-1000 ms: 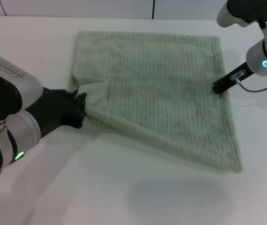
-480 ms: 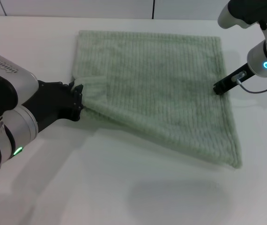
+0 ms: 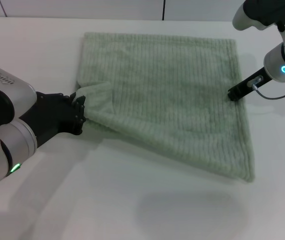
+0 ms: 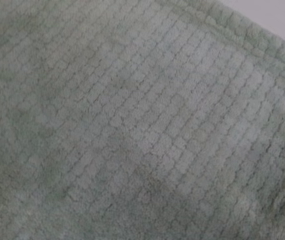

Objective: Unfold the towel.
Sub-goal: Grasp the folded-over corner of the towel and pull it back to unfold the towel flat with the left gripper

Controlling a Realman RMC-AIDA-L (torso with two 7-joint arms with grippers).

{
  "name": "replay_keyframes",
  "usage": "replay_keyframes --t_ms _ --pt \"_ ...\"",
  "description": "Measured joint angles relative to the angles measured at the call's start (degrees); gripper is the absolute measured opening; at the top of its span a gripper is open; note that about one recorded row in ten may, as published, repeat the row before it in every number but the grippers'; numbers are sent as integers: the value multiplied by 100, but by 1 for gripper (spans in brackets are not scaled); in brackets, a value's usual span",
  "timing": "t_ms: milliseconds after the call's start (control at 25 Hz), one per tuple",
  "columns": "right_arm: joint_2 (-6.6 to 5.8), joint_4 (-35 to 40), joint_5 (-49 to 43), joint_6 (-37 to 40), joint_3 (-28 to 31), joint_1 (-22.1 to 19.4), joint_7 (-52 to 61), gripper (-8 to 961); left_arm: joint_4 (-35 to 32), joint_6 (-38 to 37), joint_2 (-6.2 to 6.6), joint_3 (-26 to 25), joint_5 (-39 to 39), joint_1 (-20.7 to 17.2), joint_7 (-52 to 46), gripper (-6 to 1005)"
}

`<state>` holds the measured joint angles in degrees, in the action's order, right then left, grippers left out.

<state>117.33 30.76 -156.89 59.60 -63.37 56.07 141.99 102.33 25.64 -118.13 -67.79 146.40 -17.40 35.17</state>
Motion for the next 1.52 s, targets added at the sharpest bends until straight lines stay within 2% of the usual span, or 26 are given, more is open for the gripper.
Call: replay_keyframes --t_ms 1520 --pt "0 -35 -9 2 0 1 -19 46 65 551 0 -58 2 -256 -62 176"
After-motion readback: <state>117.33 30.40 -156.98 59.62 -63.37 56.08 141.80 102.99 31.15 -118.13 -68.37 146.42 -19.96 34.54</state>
